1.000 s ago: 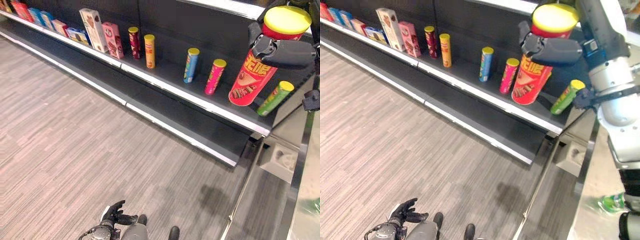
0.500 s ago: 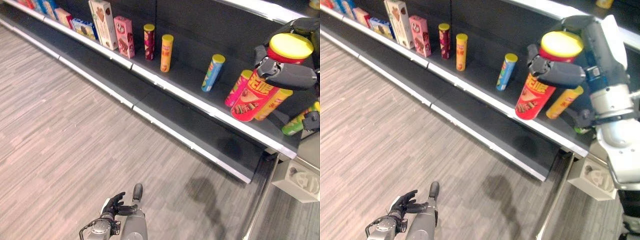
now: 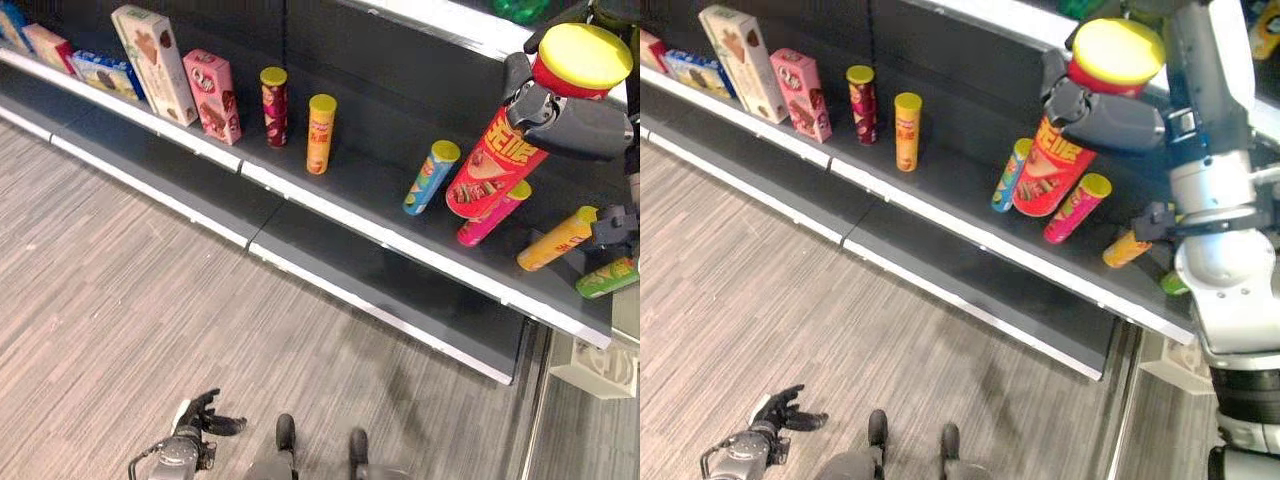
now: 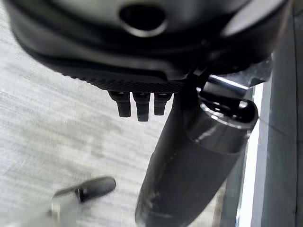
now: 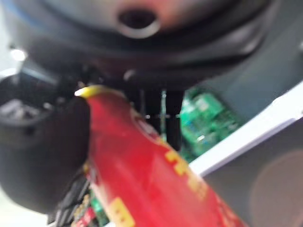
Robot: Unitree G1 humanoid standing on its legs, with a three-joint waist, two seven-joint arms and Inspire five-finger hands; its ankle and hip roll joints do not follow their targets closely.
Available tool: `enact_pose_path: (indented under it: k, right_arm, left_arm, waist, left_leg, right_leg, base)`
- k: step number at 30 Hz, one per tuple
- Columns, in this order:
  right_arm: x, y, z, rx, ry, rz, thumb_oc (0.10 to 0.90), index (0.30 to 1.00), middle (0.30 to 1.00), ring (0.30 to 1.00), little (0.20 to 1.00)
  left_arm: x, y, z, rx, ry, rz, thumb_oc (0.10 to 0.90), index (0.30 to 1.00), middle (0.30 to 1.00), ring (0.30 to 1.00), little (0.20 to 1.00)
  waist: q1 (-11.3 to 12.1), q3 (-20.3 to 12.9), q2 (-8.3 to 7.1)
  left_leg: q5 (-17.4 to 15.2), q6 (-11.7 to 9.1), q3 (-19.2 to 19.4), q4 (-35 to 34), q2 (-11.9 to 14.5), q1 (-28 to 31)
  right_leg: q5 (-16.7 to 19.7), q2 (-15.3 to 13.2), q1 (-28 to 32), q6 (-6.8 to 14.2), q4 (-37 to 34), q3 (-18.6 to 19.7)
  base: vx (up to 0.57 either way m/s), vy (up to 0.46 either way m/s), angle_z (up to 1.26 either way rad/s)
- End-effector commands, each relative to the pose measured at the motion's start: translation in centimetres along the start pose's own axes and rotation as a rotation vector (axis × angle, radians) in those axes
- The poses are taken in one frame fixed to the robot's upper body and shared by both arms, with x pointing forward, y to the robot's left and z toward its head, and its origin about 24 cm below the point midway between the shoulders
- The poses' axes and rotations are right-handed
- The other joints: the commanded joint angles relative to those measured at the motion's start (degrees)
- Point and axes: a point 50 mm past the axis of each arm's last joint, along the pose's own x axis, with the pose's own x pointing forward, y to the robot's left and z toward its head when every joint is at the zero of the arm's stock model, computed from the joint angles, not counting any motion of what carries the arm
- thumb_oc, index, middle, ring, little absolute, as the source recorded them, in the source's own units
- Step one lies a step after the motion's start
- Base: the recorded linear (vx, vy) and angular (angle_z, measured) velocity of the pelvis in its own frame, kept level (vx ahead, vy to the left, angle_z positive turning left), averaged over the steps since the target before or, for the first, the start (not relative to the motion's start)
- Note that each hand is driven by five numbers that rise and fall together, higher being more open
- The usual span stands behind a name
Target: Put the goods on the table back onto the shelves and tidy them up.
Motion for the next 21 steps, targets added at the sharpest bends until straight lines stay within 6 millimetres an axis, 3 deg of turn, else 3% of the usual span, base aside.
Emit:
enact_pose_path:
  k: [1,2,3,6,8,9,11,13,14,15,16,18,21]
  right_arm:
    - [1.6,-5.4,3.9,-0.054,-0.208,-0.234,0.4,0.3,0.3,0.3,0.3]
    - [1.6,-5.5,4.1,-0.062,-0.211,-0.231,0.4,0.3,0.3,0.3,0.3]
    - [1.6,-6.0,4.9,-0.062,-0.248,-0.238,0.4,0.3,0.3,0.3,0.3]
    - [1.4,-6.3,5.0,-0.047,-0.255,-0.25,0.4,0.3,0.3,0.3,0.3]
    - [0.8,-6.2,4.6,-0.06,-0.223,-0.234,0.4,0.3,0.3,0.3,0.3]
    - [0.4,-6.2,4.6,-0.063,-0.226,-0.236,0.4,0.3,0.3,0.3,0.3]
    - [0.1,-6.2,4.9,-0.059,-0.247,-0.26,0.4,0.3,0.3,0.3,0.3]
    - [0.2,-6.2,4.9,-0.059,-0.246,-0.262,0.4,0.3,0.3,0.3,0.3]
    - [0.0,-6.4,4.7,-0.062,-0.237,-0.277,0.4,0.3,0.3,0.3,0.3]
    - [0.0,-6.4,4.6,-0.063,-0.235,-0.284,0.4,0.3,0.3,0.3,0.3]
    - [0.0,-6.4,4.6,-0.062,-0.235,-0.284,0.4,0.3,0.3,0.3,0.3]
    - [0.2,-5.4,4.4,-0.031,-0.236,-0.272,0.4,0.3,0.3,0.3,0.3]
    - [0.7,-4.4,4.5,0.004,-0.249,-0.267,0.4,0.3,0.3,0.3,0.3]
  left_arm:
    - [0.3,1.5,1.8,0.087,-0.077,0.018,0.8,0.9,0.9,0.9,0.9]
    - [0.3,1.5,1.9,0.082,-0.08,0.02,0.8,0.9,0.9,0.9,0.9]
    - [0.2,1.3,2.2,0.059,-0.099,0.012,0.8,0.9,0.9,0.9,0.9]
    - [0.2,0.8,2.0,0.059,-0.096,-0.004,0.8,0.9,0.9,0.9,0.9]
    - [0.0,0.1,1.6,0.043,-0.084,-0.029,0.8,0.9,0.9,0.9,0.9]
    - [0.0,0.2,1.6,0.053,-0.087,-0.031,0.8,0.9,0.9,0.9,0.9]
    - [0.0,0.4,1.8,0.066,-0.097,-0.024,0.8,0.9,0.9,0.9,0.9]
    - [0.0,0.6,1.7,0.066,-0.098,-0.019,0.8,0.9,0.9,0.9,0.9]
    - [0.0,0.7,1.8,0.057,-0.105,-0.014,0.8,0.9,0.9,0.9,0.9]
    - [0.0,0.9,1.9,0.054,-0.11,-0.008,0.8,0.9,0.9,0.9,0.9]
    - [0.0,0.9,1.8,0.054,-0.11,-0.008,0.8,0.9,0.9,0.9,0.9]
    - [-0.2,2.4,1.9,0.051,-0.126,0.046,0.8,0.9,0.9,0.9,0.9]
    - [-0.2,3.9,2.2,0.041,-0.129,0.1,0.8,0.9,0.9,0.9,0.9]
  waist:
    - [3.1,-2.5,-2.59]
    - [3.2,-2.1,-2.84]
    - [4.0,-0.7,-3.69]
    - [4.4,-0.3,-3.35]
    - [4.1,-1.5,-2.78]
    - [4.3,-2.5,-2.51]
    - [4.6,-3.1,-2.1]
    - [4.8,-3.5,-1.93]
    - [4.2,-4.0,-1.45]
    - [4.2,-4.0,-1.35]
    - [4.3,-4.0,-1.36]
    - [5.5,-3.5,-1.34]
    - [5.1,-3.8,1.31]
  left_leg:
    - [-9.3,-8.3,1.7,4.7,2.0,0.9]
    - [-10.5,-8.4,0.9,8.7,2.0,-0.2]
    - [-12.1,-9.4,-0.1,19.4,1.6,-4.5]
    - [-12.1,-9.7,-1.9,26.0,2.5,-9.3]
    - [-11.6,-9.6,-1.3,21.0,5.1,-9.2]
    - [-7.9,-10.7,-1.2,15.0,7.5,-9.0]
    - [-4.4,-12.7,-3.1,10.0,10.1,-9.9]
    - [-3.9,-13.5,-5.1,7.5,11.3,-9.8]
    - [-2.4,-15.6,-7.7,5.3,14.4,-10.4]
    - [-1.7,-16.3,-8.1,5.0,15.9,-10.7]
    - [-1.7,-16.3,-8.0,4.9,15.9,-10.6]
    - [-1.6,-17.6,-11.5,7.0,19.9,-10.2]
    - [-5.3,-17.4,-6.5,7.7,20.1,-7.4]
  right_leg:
    - [-10.4,2.9,5.8,4.6,1.6,-2.8]
    - [-10.6,2.7,6.1,4.3,1.8,-3.2]
    - [-11.1,1.5,7.2,3.6,2.3,-3.7]
    - [-12.0,1.3,8.7,3.0,1.9,-4.5]
    - [-13.3,0.8,10.5,3.5,0.9,-5.8]
    - [-14.1,0.3,10.8,3.8,0.5,-5.9]
    - [-15.5,-0.3,11.2,4.1,0.1,-5.6]
    - [-16.0,-1.1,11.6,4.6,-0.3,-4.9]
    - [-16.7,-3.3,12.3,5.6,-0.8,-3.7]
    - [-16.8,-4.4,12.5,6.1,-1.0,-3.3]
    - [-16.8,-4.4,12.5,6.1,-1.0,-3.2]
    - [-16.5,-8.5,13.2,7.9,-2.7,0.4]
    - [-12.0,-12.3,8.3,7.9,-2.7,3.6]
  base:
    - [0.12,-0.024,0.21]
    - [0.12,-0.054,-0.04]
    - [0.05,-0.039,0.11]
    - [0.08,0.037,0.17]
    - [0.23,0.189,0.31]
    - [0.26,0.279,0.36]
    - [0.18,0.29,0.05]
    - [0.13,0.284,-0.29]
    - [0.18,0.413,-0.57]
    - [0.18,0.412,-0.6]
    - [0.1,0.324,-0.65]
    - [0.08,0.602,-0.94]
    - [-0.09,0.577,-1.57]
